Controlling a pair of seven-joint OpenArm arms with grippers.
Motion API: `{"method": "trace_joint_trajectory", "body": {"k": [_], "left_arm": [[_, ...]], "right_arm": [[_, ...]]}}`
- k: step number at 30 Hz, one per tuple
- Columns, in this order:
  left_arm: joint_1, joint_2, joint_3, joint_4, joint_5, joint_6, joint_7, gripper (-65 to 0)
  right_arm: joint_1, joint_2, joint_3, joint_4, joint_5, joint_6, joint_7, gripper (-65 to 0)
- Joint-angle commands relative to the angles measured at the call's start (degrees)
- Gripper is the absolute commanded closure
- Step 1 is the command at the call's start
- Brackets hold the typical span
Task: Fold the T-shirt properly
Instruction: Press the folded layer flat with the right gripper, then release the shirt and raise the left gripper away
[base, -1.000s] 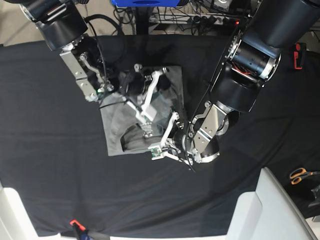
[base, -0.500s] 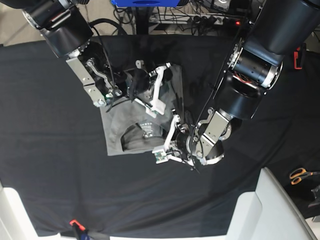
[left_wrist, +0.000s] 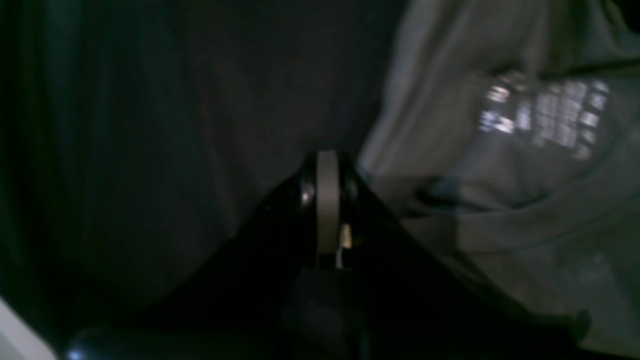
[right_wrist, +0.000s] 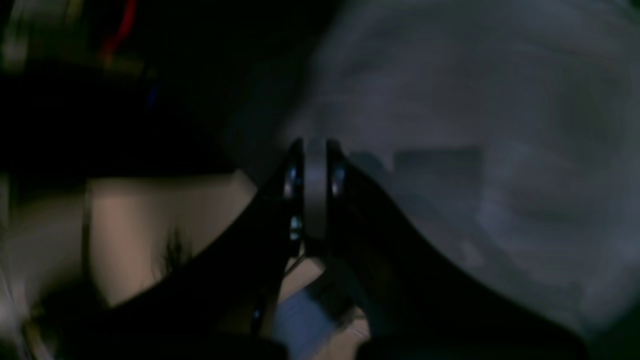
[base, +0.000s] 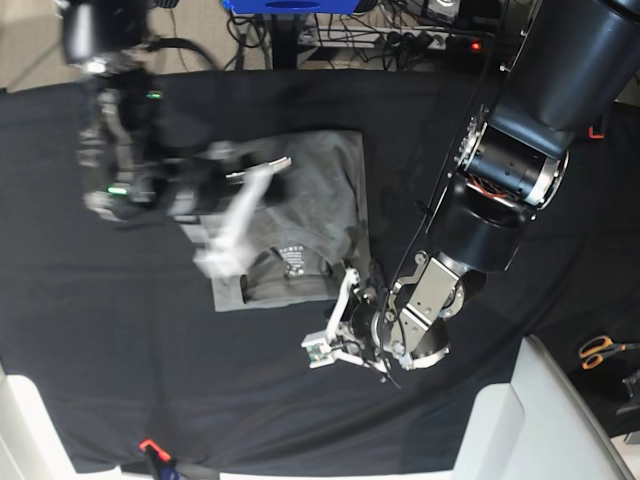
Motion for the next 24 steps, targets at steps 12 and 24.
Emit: {"method": "trace_joint_trajectory", "body": {"k": [12, 24], "left_arm": [[6.35, -0.16, 0.12, 13.9, -0.53, 0.38, 6.6, 0.0], [5.47, -0.16, -0.5, 14.87, -0.62, 0.38, 7.74, 0.0]], "right_arm": [[-0.78, 3.73, 4.67, -5.37, 0.9, -0.68, 7.14, -0.2], [2.21, 6.81, 1.42, -8.98, 0.72, -1.03, 9.69, -0.2]]}}
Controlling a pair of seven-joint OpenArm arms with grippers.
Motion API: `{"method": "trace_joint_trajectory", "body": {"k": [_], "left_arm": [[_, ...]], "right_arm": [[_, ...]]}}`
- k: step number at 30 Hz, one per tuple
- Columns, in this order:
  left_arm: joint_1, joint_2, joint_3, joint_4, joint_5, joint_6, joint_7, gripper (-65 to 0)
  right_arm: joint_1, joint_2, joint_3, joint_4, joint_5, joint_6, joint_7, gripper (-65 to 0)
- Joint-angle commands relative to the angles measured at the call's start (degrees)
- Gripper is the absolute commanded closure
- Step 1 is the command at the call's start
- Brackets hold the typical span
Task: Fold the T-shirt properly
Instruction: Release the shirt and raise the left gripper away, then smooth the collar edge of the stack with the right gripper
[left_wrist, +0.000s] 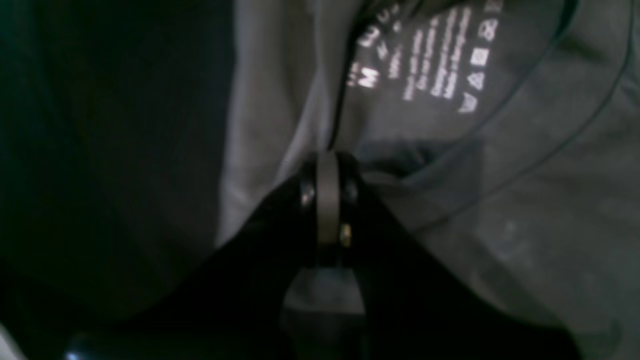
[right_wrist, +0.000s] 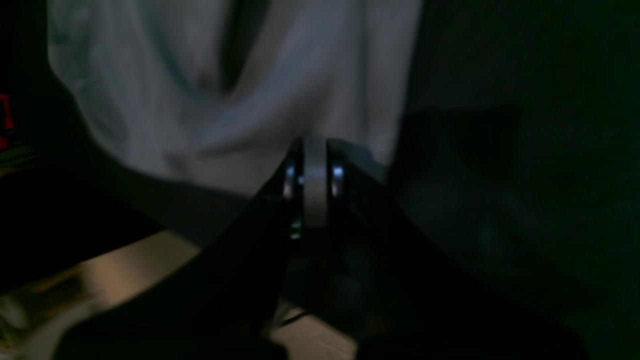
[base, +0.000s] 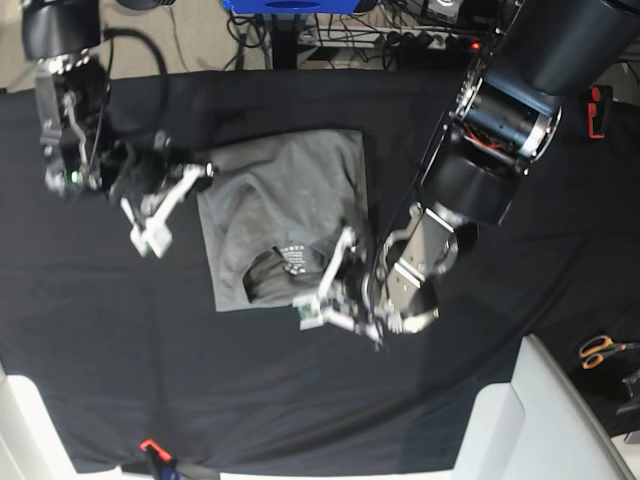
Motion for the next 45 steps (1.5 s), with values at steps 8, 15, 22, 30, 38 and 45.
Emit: {"method": "trace_joint_trajectory", "body": {"k": [8, 15, 22, 30, 38, 45], "left_arm": [[3.14, -4.91, -9.51, 24.66, -0.69, 0.51, 13.11, 0.0], [23.36, -12.82, -20.67, 41.1, -0.69, 0.51, 16.1, 0.0], [44.28, -13.61, -40.19, 52.7, -0.77, 0.51, 15.66, 0.0], [55.54, -13.26, -48.89, 56.66, -0.77, 0.51, 13.46, 0.0], [58.26, -12.12, -53.55, 57.1, -0.69, 0.51, 13.46, 0.0], [58.44, -11.68, -54.26, 56.57, -0.69, 0.51, 13.64, 0.0]], "right_arm": [[13.69, 2.47, -13.36, 0.72, 1.84, 1.07, -1.82, -0.2], [16.94, 2.56, -19.69, -2.88, 1.84, 1.16, -1.21, -0.2], [18.17, 2.65, -20.75, -3.5, 1.84, 1.25, 0.99, -0.2], [19.93, 1.95, -25.5, -9.83, 1.84, 1.33, 7.15, -0.2], [24.32, 1.86, -31.21, -20.55, 1.84, 1.33, 15.85, -0.2], [28.63, 0.71, -35.26, -30.84, 1.84, 1.33, 25.17, -0.2]]}}
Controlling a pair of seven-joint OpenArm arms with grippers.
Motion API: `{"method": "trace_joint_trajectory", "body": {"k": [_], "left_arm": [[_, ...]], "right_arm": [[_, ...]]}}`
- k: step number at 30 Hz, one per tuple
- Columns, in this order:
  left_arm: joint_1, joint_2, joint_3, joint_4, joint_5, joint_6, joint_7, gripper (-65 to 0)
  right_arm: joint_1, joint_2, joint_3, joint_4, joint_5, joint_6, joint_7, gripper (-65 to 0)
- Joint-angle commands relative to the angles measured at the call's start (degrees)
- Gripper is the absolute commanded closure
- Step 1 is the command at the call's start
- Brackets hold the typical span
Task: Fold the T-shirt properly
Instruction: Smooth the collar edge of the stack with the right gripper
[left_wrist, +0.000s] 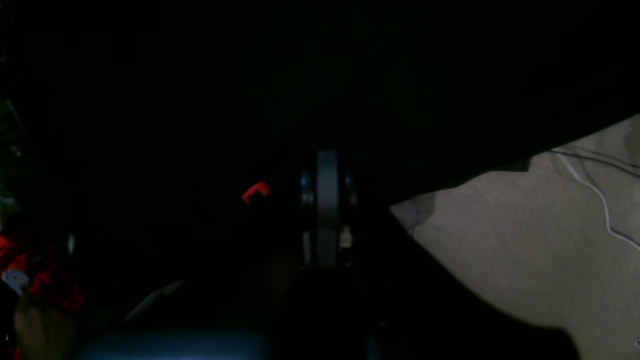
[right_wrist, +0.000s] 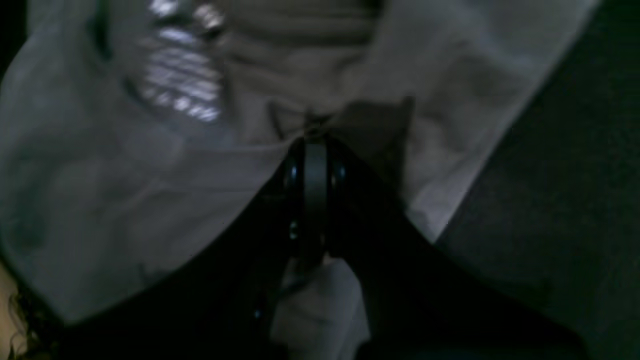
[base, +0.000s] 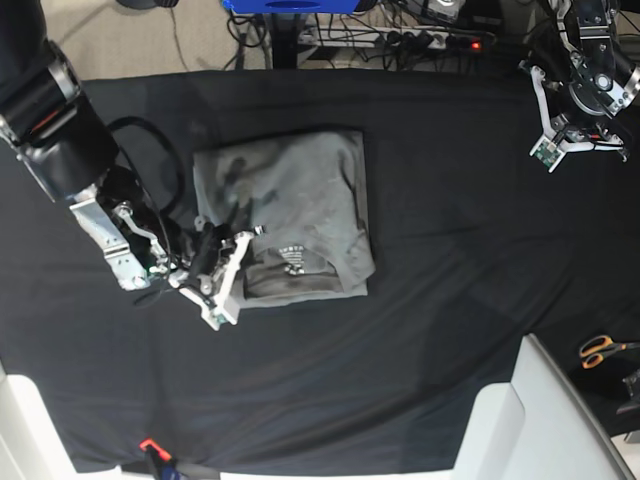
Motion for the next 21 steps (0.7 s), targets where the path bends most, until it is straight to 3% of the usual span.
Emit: {"method": "trace_joint_trajectory", "body": {"k": [1, 11, 16, 21], "left_arm": [[0.1, -0.75, -0.4, 0.75, 0.12, 0.49, -0.07, 0.0], [0.01, -0.66, 0.21, 0.66, 0.39, 0.49, 0.2, 0.0], [0.01, -0.66, 0.21, 0.57, 0.47, 0.49, 0.2, 0.0], [-0.43, -0.66, 0.21, -1.45, 0.47, 0.49, 0.11, 0.0]], "right_arm": [[1.84, -0.66, 0.07, -0.53, 0.27, 0.04, 1.57, -0.2], [3.25, -2.16, 0.07, -8.35, 0.27, -0.04, 14.05, -0.2], [1.57, -1.02, 2.35, -3.34, 0.53, -1.45, 13.61, -0.2], [-3.52, 0.39, 6.04, 13.18, 0.35, -1.89, 3.77, -0.2]]}}
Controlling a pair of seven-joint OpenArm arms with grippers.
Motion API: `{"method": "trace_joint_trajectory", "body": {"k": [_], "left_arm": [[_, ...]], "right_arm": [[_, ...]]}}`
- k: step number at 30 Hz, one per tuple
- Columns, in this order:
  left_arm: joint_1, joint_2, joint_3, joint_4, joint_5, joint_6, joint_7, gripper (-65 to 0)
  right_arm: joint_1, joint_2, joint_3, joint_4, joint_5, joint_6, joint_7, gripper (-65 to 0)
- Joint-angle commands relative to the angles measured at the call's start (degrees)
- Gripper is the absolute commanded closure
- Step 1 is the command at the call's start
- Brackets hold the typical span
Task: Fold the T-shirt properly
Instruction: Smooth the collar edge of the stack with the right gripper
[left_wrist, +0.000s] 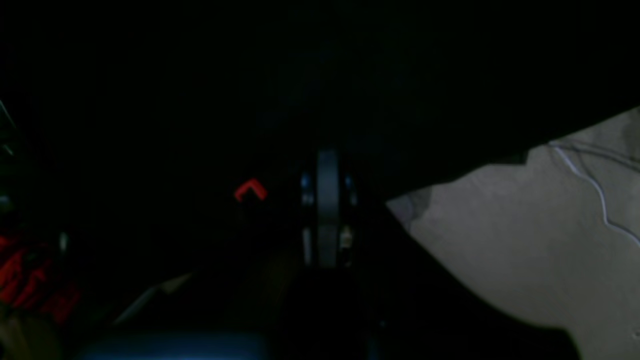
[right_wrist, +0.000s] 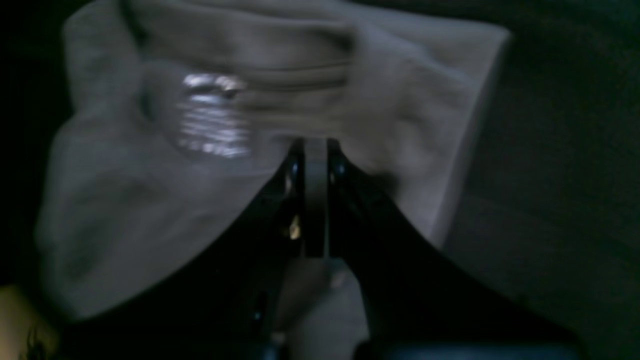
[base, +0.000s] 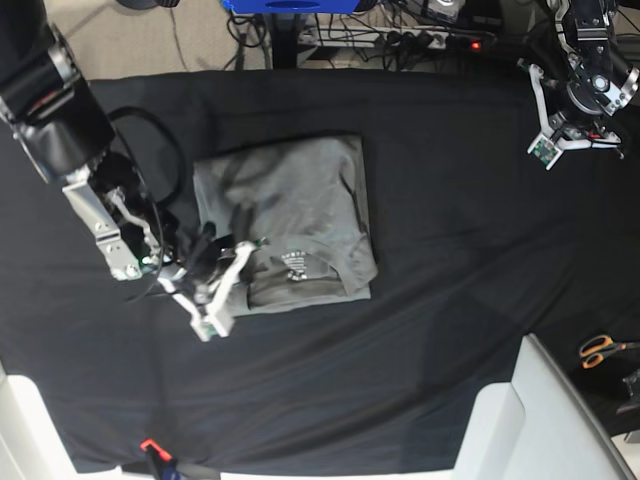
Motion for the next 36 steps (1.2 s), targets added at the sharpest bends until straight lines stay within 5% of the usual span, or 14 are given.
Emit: {"method": "trace_joint_trajectory", "body": {"k": [1, 8, 15, 32, 36], "left_arm": [[0.03, -0.8, -0.33, 0.14, 0.08, 0.47, -0.37, 0.0], [-0.05, -0.44, -0.33, -0.39, -0.18, 0.47, -0.46, 0.0], [-0.14, 0.7, -0.33, -0.39, -0.18, 0.47, -0.46, 0.0], [0.03, 1.84, -0.33, -0.48, 0.17, 0.47, -0.2, 0.0], [0.21, 2.81, -0.86, -0.65, 0.17, 0.47, -0.2, 0.0]], "right_arm": [[1.28, -0.66, 0.51, 3.01, 0.92, 0.91, 0.17, -0.2], [1.55, -4.18, 0.25, 1.69, 0.83, 0.91, -1.23, -0.2], [7.52, -8.4, 0.25, -12.2, 0.75, 3.9, -0.18, -0.2], [13.85, -11.21, -7.31, -29.78, 0.83, 4.34, 20.57, -0.2], [13.94, -10.42, -7.31, -29.87, 0.83, -0.32, 24.52, -0.2]]}}
